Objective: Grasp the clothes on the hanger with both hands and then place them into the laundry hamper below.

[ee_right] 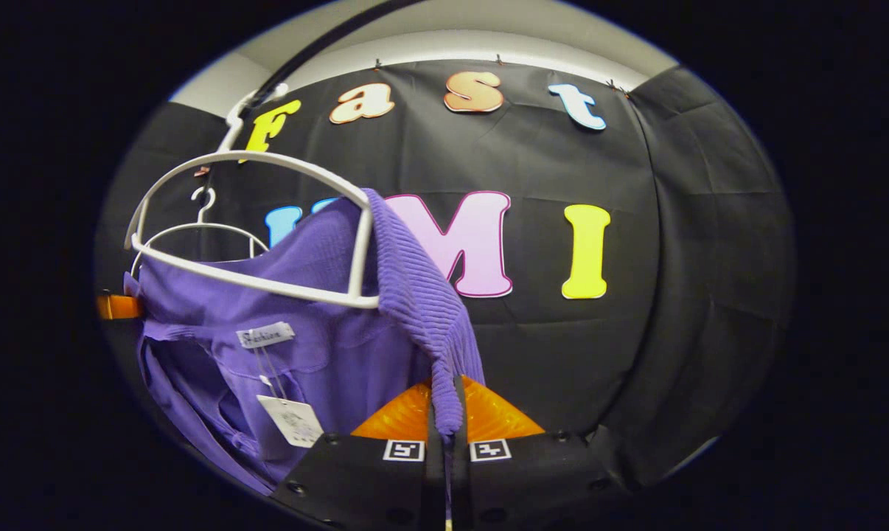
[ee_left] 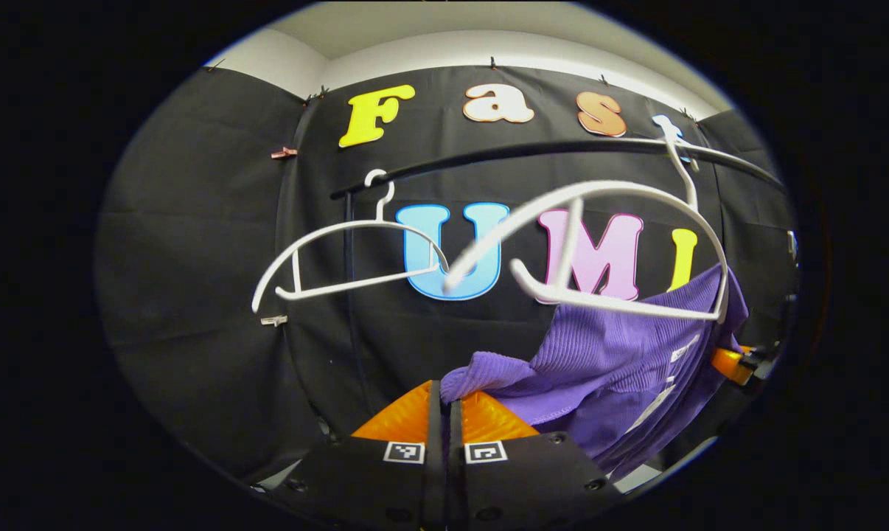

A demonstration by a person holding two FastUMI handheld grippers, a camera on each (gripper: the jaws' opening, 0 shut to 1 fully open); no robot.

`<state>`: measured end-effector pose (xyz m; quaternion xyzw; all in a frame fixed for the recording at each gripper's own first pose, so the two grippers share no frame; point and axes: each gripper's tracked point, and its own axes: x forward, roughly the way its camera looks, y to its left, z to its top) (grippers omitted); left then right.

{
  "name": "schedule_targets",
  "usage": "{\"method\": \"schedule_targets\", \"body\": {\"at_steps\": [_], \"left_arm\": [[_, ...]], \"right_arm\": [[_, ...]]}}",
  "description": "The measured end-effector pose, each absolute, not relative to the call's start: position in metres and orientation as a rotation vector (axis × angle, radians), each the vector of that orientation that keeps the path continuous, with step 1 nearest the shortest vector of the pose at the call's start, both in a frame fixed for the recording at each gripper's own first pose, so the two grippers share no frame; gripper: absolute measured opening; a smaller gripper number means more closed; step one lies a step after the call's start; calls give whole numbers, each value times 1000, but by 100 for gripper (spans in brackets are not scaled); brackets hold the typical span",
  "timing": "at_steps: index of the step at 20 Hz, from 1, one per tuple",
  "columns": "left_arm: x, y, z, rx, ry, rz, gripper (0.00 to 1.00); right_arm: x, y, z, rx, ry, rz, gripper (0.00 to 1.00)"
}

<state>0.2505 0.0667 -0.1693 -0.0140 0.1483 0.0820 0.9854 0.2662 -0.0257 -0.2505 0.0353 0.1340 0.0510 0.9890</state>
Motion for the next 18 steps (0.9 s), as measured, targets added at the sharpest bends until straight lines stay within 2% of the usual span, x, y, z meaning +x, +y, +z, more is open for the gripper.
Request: {"method": "schedule_targets", "body": {"at_steps": [4,9,12,14,15,16,18], "left_arm": [[237,43,-201,-38,356,127,5],[225,11,-220,-46,370,73,5],[222,1,-227,-37,378,56,5],[218,-3,-226,-31,365,52,6],[216,-2,-225,-37,358,53,5],[215,-3,-222,-38,352,54,5],[215,-1,-225,-26,364,54,6]], "right_arm": [[242,-6,-270,87,329,144,8],[213,-5,-326,198,467,105,7],[205,-10,-330,131,441,105,7],[218,-29,-315,13,373,61,7],[227,-32,-307,-16,330,66,10],[239,-26,-302,-32,312,84,5],[253,-32,-299,-5,315,76,5]]}}
